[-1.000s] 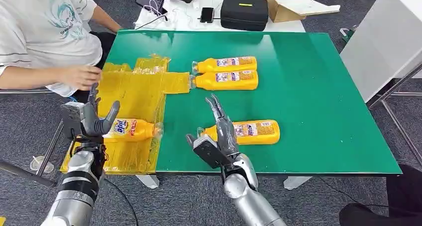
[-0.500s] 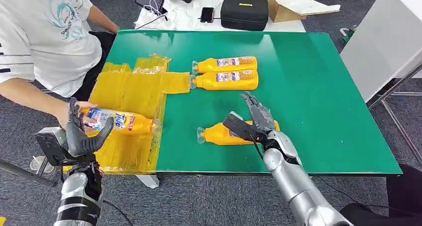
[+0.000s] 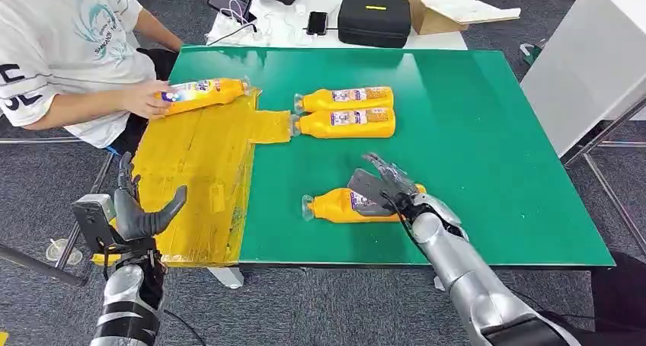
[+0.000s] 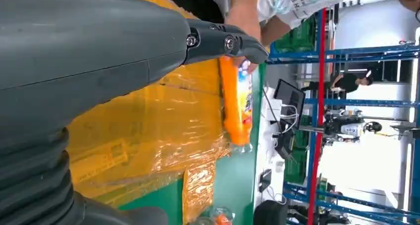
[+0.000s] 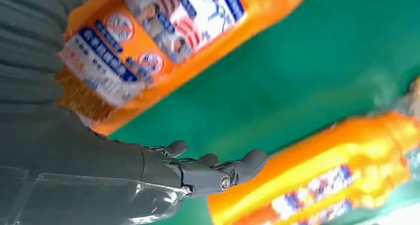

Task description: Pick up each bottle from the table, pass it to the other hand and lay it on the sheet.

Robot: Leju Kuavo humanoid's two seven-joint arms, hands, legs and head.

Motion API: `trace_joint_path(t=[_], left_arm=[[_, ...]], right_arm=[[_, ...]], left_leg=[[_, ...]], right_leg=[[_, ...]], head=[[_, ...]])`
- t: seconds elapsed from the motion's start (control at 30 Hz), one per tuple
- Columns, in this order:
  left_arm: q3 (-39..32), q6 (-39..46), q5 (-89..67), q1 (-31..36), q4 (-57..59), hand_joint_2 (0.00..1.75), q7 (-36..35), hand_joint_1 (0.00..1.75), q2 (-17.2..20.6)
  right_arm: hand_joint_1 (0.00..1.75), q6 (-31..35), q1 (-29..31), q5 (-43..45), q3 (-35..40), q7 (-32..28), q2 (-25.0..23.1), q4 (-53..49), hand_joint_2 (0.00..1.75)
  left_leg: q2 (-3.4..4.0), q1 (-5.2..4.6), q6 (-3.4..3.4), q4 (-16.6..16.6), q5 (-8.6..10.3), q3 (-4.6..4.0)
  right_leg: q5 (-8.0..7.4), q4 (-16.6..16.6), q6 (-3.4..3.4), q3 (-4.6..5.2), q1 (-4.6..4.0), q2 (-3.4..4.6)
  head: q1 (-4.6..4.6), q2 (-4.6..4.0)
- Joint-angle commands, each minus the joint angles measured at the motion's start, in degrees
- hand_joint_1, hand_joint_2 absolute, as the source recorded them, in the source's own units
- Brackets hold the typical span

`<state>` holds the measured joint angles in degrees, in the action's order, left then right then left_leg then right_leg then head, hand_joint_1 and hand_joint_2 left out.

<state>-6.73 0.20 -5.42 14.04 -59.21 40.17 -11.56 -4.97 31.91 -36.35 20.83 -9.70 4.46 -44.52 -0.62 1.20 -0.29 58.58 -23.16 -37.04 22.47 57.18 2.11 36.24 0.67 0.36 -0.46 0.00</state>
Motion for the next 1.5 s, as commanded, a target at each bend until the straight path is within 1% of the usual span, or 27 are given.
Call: trace_joint_path(t=[0.03,0.13,0.17,0.2,0.23,0.3,0.53,0.57,0.63,0.67,0.73,0.8,0.9,0.97,1.1,1.13,1.17,1.2,1.23,1.33,1.37,1.5], left_arm=[[2.51,0.05,0.42,4.02,6.69,1.75,-0.17,0.00,0.94],[2.88,-0.14,0.54,4.12,6.89,1.75,-0.17,0.00,0.87],[3.00,-0.12,0.68,4.09,6.80,1.75,-0.17,0.00,0.84],[3.00,-0.12,0.68,4.09,6.80,1.75,-0.17,0.00,0.84],[3.19,-0.05,0.68,4.10,6.73,1.75,-0.17,0.00,0.86],[3.36,-0.37,0.87,4.06,6.55,1.75,-0.17,0.00,0.79],[3.36,-0.37,0.87,4.06,6.55,1.75,-0.17,0.00,0.79],[3.36,-0.37,0.87,4.06,6.55,1.75,-0.17,0.00,0.79],[3.36,-0.37,0.87,4.06,6.55,1.75,-0.17,0.00,0.79],[3.71,0.02,0.94,4.03,6.53,1.75,-0.17,0.00,0.91],[3.80,-0.31,1.17,4.06,6.87,1.75,-0.17,0.00,0.94],[3.83,-0.23,1.41,4.27,7.76,1.75,-0.17,0.00,0.95],[3.70,-0.50,1.76,4.55,8.82,1.75,-0.17,0.00,0.82],[3.60,-1.01,2.19,4.58,9.21,1.75,-0.17,0.00,0.44],[3.52,-1.64,2.77,5.01,10.42,1.75,-0.17,0.00,-0.13],[3.49,-1.93,3.03,5.26,11.00,1.75,-0.17,0.00,-0.34],[3.50,-2.08,3.14,5.33,11.17,1.75,-0.17,0.00,-0.44],[3.54,-2.03,3.10,5.35,11.19,1.75,-0.17,0.00,-0.48],[3.38,-2.44,3.51,5.46,11.58,1.75,-0.17,0.00,-0.67],[3.34,-2.58,3.68,5.53,11.94,1.75,-0.17,0.00,-0.88],[3.25,-2.69,3.85,5.56,12.15,1.75,-0.17,0.00,-1.04],[2.97,-3.38,4.48,5.97,13.53,1.75,-0.17,0.00,-1.36]], right_arm=[[0.00,-5.83,5.08,2.40,5.56,-2.90,3.14,8.63,1.75],[0.00,-7.57,5.96,2.89,6.54,-4.11,4.17,8.28,1.75],[0.00,-7.85,6.23,3.14,7.24,-4.25,4.63,7.87,1.75],[0.00,-7.85,6.23,3.14,7.24,-4.25,4.63,7.87,1.75],[0.00,-8.20,6.48,3.43,7.57,-4.33,5.01,7.52,1.75],[0.00,-9.67,6.78,4.38,7.75,-5.07,5.64,7.16,1.75],[0.00,-9.67,6.78,4.38,7.75,-5.07,5.64,7.16,1.75],[0.00,-9.67,6.78,4.38,7.75,-5.07,5.64,7.16,1.75],[0.00,-9.67,6.78,4.38,7.75,-5.07,5.64,7.16,1.75],[0.00,-9.59,6.84,4.62,9.62,-4.83,6.70,6.20,1.75],[0.00,-11.29,7.68,5.00,10.92,-4.53,8.23,5.70,1.75],[0.00,-14.27,9.28,5.15,14.64,-3.70,10.94,4.58,1.75],[0.00,-16.86,10.90,4.76,17.58,-2.94,12.22,4.28,1.75],[0.00,-18.38,12.44,4.04,21.19,-2.03,12.94,4.14,1.75],[0.00,-20.28,14.12,3.28,26.48,-1.11,12.52,5.21,1.75],[0.00,-20.28,14.73,3.11,28.03,-1.00,12.24,5.75,1.75],[0.00,-20.28,15.31,3.20,29.45,-0.82,11.98,6.59,1.75],[0.00,-20.14,15.60,3.34,30.22,-0.85,11.83,7.00,1.75],[0.00,-19.70,16.04,3.23,31.70,-0.61,11.52,7.72,1.75],[0.00,-19.35,16.44,3.62,33.43,-0.39,11.32,8.51,1.75],[0.00,-19.25,16.49,3.51,34.13,-0.19,11.26,8.75,1.75],[0.00,-18.06,16.42,3.62,37.25,0.47,9.67,11.12,1.75]], left_leg=[[-0.01,-0.05,0.08,-0.04,-0.05,0.21],[-0.02,-0.03,0.05,-0.02,-0.03,0.13],[-0.01,-0.05,0.11,-0.05,-0.09,0.34],[-0.01,-0.04,0.07,-0.02,-0.03,0.13],[-0.02,-0.05,0.10,-0.02,-0.06,0.24],[0.00,-0.05,0.07,-0.01,-0.03,0.12],[0.01,-0.04,0.05,-0.01,-0.03,0.08],[0.04,-0.05,0.07,-0.01,-0.07,0.19],[0.03,-0.03,0.04,-0.01,-0.03,0.07],[0.01,-0.03,0.05,-0.01,-0.02,0.07],[0.02,-0.05,0.09,0.00,-0.07,0.19],[-0.01,-0.06,0.08,0.02,-0.04,0.09],[0.00,-0.08,0.08,0.01,-0.02,0.05],[0.04,-0.10,0.09,0.02,-0.04,0.09],[0.10,-0.09,0.06,0.01,-0.05,0.08],[0.08,-0.09,0.05,0.00,-0.04,0.07],[0.14,-0.11,0.09,0.00,-0.11,0.27],[0.11,-0.10,0.06,0.00,-0.06,0.12],[0.13,-0.10,0.08,0.00,-0.09,0.20],[0.07,-0.07,0.06,0.00,-0.04,0.09],[0.11,-0.07,0.08,0.02,-0.08,0.18],[0.09,-0.06,0.08,-0.01,-0.05,0.15]], right_leg=[[0.08,-0.01,-0.07,-0.22,0.02,-0.09],[0.05,-0.01,-0.04,-0.14,0.01,-0.09],[0.12,-0.04,-0.10,-0.36,0.00,-0.14],[0.05,-0.01,-0.04,-0.14,0.01,-0.07],[0.09,-0.02,-0.06,-0.26,0.01,-0.12],[0.05,0.00,-0.04,-0.13,0.02,-0.06],[0.04,0.01,-0.04,-0.09,0.02,-0.05],[0.08,0.01,-0.07,-0.19,0.02,-0.05],[0.03,0.00,-0.04,-0.07,0.01,-0.02],[0.03,0.00,-0.04,-0.07,0.01,-0.05],[0.08,0.01,-0.07,-0.20,0.01,-0.08],[0.06,0.03,-0.04,-0.10,0.03,-0.08],[0.04,0.04,-0.02,-0.06,0.06,-0.05],[0.05,0.04,-0.04,-0.10,0.08,-0.03],[0.03,0.04,-0.04,-0.08,0.08,0.04],[0.03,0.03,-0.04,-0.07,0.08,0.02],[0.09,0.04,-0.10,-0.24,0.07,0.03],[0.04,0.04,-0.05,-0.10,0.08,0.04],[0.07,0.03,-0.07,-0.17,0.07,0.04],[0.03,0.02,-0.02,-0.07,0.05,0.00],[0.06,0.02,-0.04,-0.17,0.03,0.02],[0.03,-0.01,-0.03,-0.15,0.03,0.02]], head=[[-0.02,0.02],[0.00,0.02],[0.00,0.00],[-0.02,0.00],[-0.02,0.00],[0.00,0.00],[-0.02,0.00],[0.00,0.02],[-0.02,0.00],[-0.02,0.00],[-0.02,0.00],[-0.02,0.00],[0.00,0.00],[0.00,0.00],[-0.02,0.00],[0.00,0.00],[-0.02,0.00],[0.00,0.00],[-0.04,0.00],[-0.02,0.02],[0.00,0.00],[0.00,0.00]])
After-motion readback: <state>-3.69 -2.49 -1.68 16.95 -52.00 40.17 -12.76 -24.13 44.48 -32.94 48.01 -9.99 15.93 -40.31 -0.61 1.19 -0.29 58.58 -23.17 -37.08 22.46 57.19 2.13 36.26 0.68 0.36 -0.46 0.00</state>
